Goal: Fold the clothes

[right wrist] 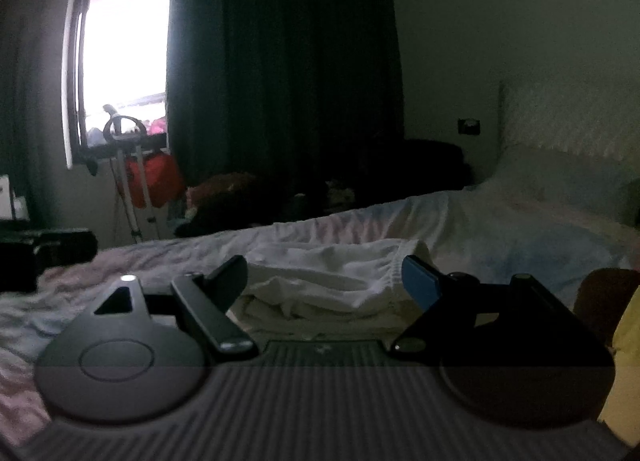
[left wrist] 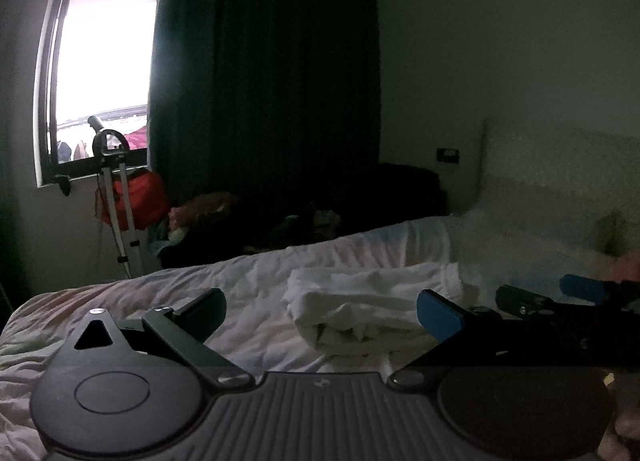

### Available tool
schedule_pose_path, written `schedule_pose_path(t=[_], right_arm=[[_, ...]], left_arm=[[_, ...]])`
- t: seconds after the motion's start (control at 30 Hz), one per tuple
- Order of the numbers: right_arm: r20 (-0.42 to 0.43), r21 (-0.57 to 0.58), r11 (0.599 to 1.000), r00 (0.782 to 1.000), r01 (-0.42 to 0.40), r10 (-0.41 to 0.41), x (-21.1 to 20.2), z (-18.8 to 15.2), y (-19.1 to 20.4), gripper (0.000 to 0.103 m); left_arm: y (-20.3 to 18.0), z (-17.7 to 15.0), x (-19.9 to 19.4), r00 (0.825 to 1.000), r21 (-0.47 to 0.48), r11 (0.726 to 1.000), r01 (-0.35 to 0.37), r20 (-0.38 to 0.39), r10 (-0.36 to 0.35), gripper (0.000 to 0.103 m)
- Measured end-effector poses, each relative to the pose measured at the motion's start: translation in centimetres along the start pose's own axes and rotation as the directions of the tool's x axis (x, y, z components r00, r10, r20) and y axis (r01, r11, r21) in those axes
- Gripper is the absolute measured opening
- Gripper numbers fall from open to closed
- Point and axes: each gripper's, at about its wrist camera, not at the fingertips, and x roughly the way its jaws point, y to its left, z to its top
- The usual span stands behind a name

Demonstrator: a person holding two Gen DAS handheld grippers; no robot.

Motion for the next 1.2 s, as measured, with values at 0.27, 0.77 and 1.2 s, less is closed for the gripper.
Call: schedule_pose_path(t=[0.27,0.77,1.2], right_arm=[[-0.003,-0.050,0.999,1.000,0.020,-0.020,0.6,-2.2,1.0,0.086],[-0.053,-0.028,0.998,0.997,0.056,-0.058,1.6,-3.0,0.8,0.086],[-0.052,-0.017,0.998,0.997,0.060,-0.061,1.7,-2.9,0.5,0.086]], left_arm=[[1.0,-2.4,1.5,1.000,-0.016,1.000,0.006,-0.023,-0.007,0.101],[1.3,-4.1,2.9,0.998,-0.034,0.999,-0.009,-0.065,0.007,0.099],[1.4,-4.1,2.5,0.997,-0.049,0.998,-0.027,-0.078,0.023,0.102]])
